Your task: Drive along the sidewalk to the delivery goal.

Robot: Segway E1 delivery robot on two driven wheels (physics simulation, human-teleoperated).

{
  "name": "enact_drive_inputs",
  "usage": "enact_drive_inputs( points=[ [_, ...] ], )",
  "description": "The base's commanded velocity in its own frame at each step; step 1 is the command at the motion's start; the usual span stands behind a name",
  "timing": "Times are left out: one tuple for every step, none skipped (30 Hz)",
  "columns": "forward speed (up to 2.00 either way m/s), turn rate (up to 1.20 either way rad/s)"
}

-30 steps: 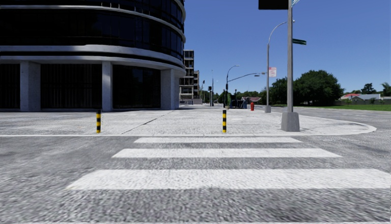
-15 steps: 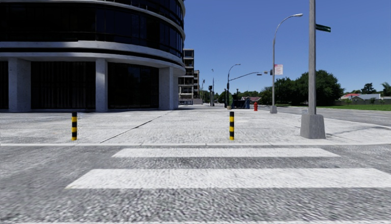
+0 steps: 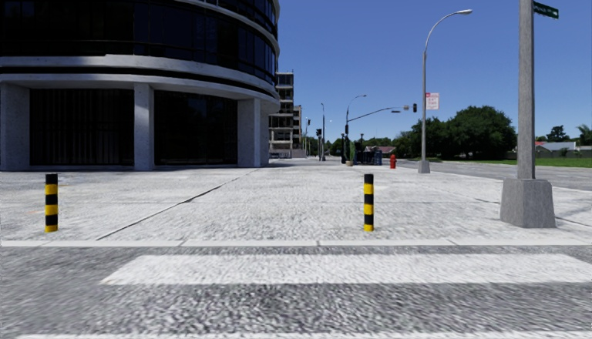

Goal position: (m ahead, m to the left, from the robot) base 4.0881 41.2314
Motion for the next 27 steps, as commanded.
enact_drive_inputs(
  points=[
    [2.00,0.00],
    [2.00,0.00],
    [2.00,0.06],
    [2.00,0.08],
    [2.00,0.09],
    [2.00,0.11],
    [2.00,0.11],
    [2.00,0.13],
    [2.00,0.13],
    [2.00,0.17],
    [2.00,0.20],
    [2.00,0.22],
    [2.00,0.22],
    [2.00,0.22],
    [2.00,0.23],
    [1.97,0.23],
    [1.93,0.23],
    [1.93,0.23],
    [1.91,0.26],
    [1.91,0.27],
    [1.91,0.28],
    [1.89,0.32],
    [1.89,0.32],
    [1.83,0.33],
    [1.71,0.35],
    [1.62,0.36],
    [1.59,0.36]
  ],
)
